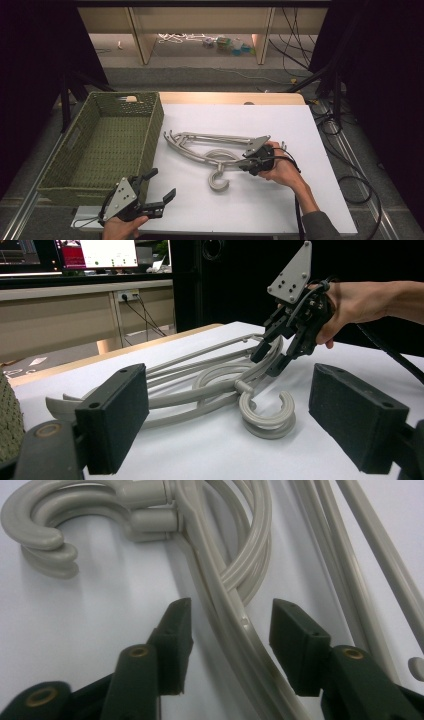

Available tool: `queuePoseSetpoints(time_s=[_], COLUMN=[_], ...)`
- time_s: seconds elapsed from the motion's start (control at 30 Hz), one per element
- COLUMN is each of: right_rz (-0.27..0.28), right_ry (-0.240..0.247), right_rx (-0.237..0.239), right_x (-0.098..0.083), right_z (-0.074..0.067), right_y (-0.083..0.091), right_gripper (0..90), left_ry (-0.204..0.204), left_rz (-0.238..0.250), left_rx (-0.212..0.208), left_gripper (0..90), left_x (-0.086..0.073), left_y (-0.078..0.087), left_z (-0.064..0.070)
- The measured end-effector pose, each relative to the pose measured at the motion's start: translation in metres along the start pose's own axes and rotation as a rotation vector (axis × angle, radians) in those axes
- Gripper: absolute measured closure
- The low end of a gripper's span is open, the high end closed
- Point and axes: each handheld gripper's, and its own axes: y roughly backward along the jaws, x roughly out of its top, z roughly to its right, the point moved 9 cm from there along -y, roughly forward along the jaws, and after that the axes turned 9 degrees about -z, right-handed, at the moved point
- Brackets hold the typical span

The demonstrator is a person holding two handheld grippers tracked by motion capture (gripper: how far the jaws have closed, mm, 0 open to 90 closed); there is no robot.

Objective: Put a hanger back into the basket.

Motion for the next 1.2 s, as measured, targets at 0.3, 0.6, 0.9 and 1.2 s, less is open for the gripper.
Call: queuePoseSetpoints(time_s=[0.3, 0.6, 0.9, 1.2], right_rz=[-0.020, -0.069, -0.085, -0.029], right_ry=[0.070, 0.190, 0.330, 0.410], right_rx=[0.009, 0.016, 0.053, 0.021], right_x=[-0.001, 0.000, 0.003, 0.014], right_z=[0.004, 0.006, -0.001, -0.005], right_y=[-0.001, -0.001, 0.007, 0.032], right_gripper=[64.0, 74.9, 80.5, 82.5], left_ry=[0.000, -0.001, 0.005, -0.038], left_rz=[-0.001, -0.004, -0.005, -0.025], left_rx=[0.000, 0.001, 0.004, -0.009], left_gripper=[16.0, 16.0, 16.0, 19.4], left_x=[0.000, -0.001, -0.001, 0.000], left_y=[0.000, -0.001, -0.001, -0.008], left_z=[0.000, 0.000, 0.001, 0.009])
